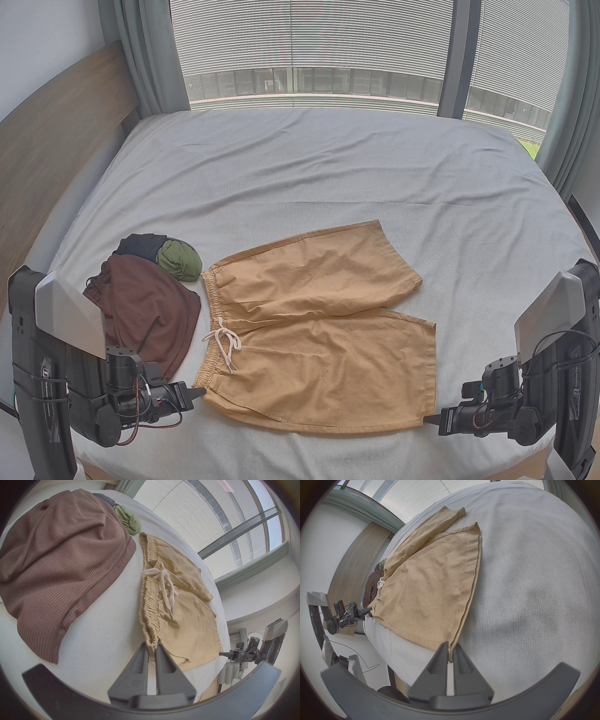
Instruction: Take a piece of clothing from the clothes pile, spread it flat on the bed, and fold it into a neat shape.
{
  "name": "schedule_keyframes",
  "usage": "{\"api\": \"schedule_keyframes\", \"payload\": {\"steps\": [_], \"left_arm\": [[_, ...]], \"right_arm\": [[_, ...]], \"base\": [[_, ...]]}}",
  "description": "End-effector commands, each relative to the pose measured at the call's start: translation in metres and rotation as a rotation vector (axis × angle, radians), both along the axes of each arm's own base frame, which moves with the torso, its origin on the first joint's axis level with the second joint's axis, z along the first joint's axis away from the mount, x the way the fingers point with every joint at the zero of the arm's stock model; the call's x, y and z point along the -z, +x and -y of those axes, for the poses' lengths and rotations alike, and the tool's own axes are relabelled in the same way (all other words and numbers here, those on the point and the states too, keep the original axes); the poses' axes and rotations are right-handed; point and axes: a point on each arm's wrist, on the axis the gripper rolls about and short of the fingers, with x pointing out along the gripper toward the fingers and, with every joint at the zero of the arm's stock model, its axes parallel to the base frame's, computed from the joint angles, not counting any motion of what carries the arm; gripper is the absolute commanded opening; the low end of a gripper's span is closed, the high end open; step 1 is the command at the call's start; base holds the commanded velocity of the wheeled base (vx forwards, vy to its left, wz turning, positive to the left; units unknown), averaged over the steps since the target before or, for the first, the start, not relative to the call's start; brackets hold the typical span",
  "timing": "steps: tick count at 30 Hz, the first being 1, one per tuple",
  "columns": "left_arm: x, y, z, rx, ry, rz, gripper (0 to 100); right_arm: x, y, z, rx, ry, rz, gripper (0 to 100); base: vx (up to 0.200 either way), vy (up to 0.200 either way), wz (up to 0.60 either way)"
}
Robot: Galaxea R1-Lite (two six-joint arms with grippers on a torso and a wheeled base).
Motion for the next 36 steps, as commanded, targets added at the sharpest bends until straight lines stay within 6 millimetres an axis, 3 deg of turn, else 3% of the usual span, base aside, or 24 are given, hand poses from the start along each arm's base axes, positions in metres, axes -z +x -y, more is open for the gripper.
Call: {"api": "schedule_keyframes", "payload": {"steps": [1, 18, 24, 36], "left_arm": [[-0.003, -0.010, -0.001, 0.003, 0.003, -0.026, 0], [-0.004, -0.043, -0.001, 0.098, 0.077, -0.099, 0], [-0.004, -0.041, -0.001, 0.102, 0.081, -0.083, 0], [-0.013, -0.018, 0.006, 0.107, 0.064, 0.041, 0]], "right_arm": [[-0.010, -0.004, 0.001, 0.000, 0.002, 0.009, 0], [-0.029, -0.017, 0.005, -0.035, -0.043, -0.043, 0], [-0.031, -0.015, 0.006, -0.030, -0.036, -0.014, 0], [-0.046, 0.002, 0.002, -0.018, 0.022, 0.200, 0]], "base": [[0.000, 0.000, 0.00], [0.000, 0.000, 0.00], [0.000, 0.000, 0.00], [0.000, 0.000, 0.00]]}}
